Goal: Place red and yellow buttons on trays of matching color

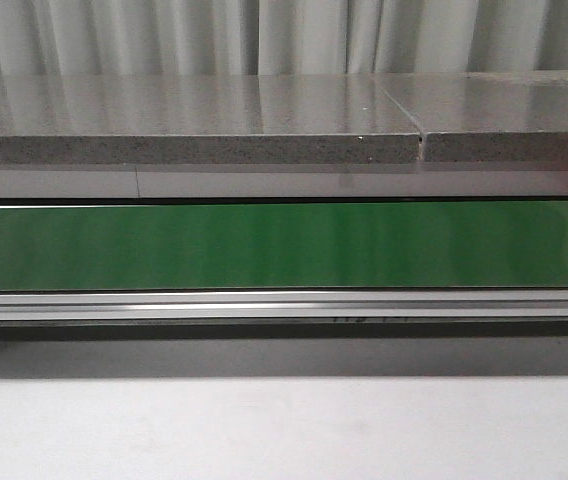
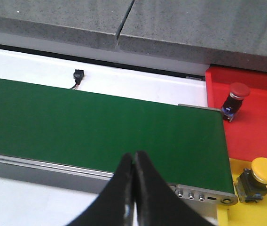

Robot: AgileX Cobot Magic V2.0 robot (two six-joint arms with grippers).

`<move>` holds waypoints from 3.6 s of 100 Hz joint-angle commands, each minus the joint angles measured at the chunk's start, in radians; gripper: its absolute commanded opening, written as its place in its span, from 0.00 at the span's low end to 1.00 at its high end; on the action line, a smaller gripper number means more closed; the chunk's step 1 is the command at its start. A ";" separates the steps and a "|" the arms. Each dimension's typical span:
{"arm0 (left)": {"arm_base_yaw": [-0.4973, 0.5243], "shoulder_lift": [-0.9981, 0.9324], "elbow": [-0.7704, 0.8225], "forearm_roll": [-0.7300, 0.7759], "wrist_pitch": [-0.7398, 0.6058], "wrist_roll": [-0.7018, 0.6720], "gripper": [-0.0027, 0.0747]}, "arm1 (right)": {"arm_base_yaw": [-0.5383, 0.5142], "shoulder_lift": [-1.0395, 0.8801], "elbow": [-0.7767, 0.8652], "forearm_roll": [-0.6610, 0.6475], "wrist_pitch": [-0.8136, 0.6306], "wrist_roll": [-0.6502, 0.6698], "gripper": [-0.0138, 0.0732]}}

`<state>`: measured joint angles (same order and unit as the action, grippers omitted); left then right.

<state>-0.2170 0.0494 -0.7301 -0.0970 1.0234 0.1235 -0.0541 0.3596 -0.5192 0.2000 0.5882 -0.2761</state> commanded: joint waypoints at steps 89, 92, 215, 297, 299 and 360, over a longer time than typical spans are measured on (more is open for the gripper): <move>-0.006 0.636 -0.053 0.391 -0.410 -0.448 0.03 | 0.000 -0.056 -0.003 0.015 -0.010 -0.010 0.08; -0.006 0.662 -0.056 0.398 -0.414 -0.451 0.05 | 0.000 -0.056 -0.003 0.015 -0.010 -0.010 0.08; 0.701 1.339 -0.276 0.256 -0.075 -0.441 0.59 | 0.000 -0.056 -0.003 0.015 -0.010 -0.010 0.08; 0.752 1.664 -0.476 0.222 0.024 -0.324 0.59 | 0.000 -0.056 -0.003 0.015 -0.010 -0.010 0.08; 0.752 1.671 -0.476 0.222 0.021 -0.324 0.59 | 0.000 -0.056 -0.003 0.015 -0.010 -0.010 0.08; 0.752 1.682 -0.489 0.232 -0.028 -0.315 0.15 | 0.000 -0.056 -0.003 0.015 -0.010 -0.010 0.08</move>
<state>0.5326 1.7984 -1.1912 0.1281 0.9981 -0.1929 -0.0541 0.2973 -0.4969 0.2017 0.6489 -0.2784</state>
